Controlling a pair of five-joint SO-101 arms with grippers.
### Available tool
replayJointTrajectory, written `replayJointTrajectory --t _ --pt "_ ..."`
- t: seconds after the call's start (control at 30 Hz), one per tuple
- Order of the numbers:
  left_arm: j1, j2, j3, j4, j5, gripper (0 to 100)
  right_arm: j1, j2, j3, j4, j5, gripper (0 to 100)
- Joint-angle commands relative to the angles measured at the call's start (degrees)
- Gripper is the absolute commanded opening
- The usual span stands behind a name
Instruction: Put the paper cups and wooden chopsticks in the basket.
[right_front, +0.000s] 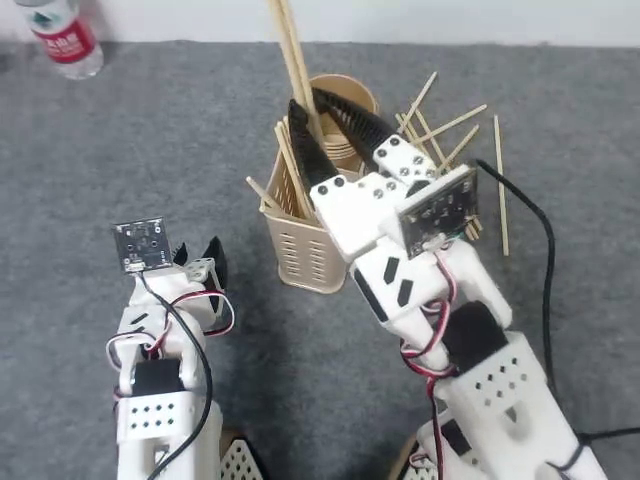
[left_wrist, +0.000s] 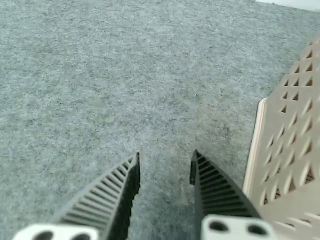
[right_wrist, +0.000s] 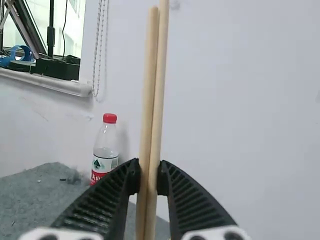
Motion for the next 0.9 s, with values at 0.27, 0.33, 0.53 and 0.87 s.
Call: replayJointTrajectory --t 0.27,0.33,0.53,0.87 --pt "0.4 -0.6 -0.7 -1.9 -0.5 17 0.0 -0.4 14.4 -15.4 -0.8 0.7" --pt "0.4 -0.6 -0.7 -1.9 -0.5 17 0.1 -0.2 14.8 -16.2 -0.5 0.9" --pt "0.4 -0.6 -0.7 -1.9 -0.5 17 0.1 -0.1 14.9 -15.5 -0.4 17.5" --pt "0.4 -0.6 -0.7 -1.8 -0.5 17 1.4 -0.4 6.8 -3.2 -0.4 17.0"
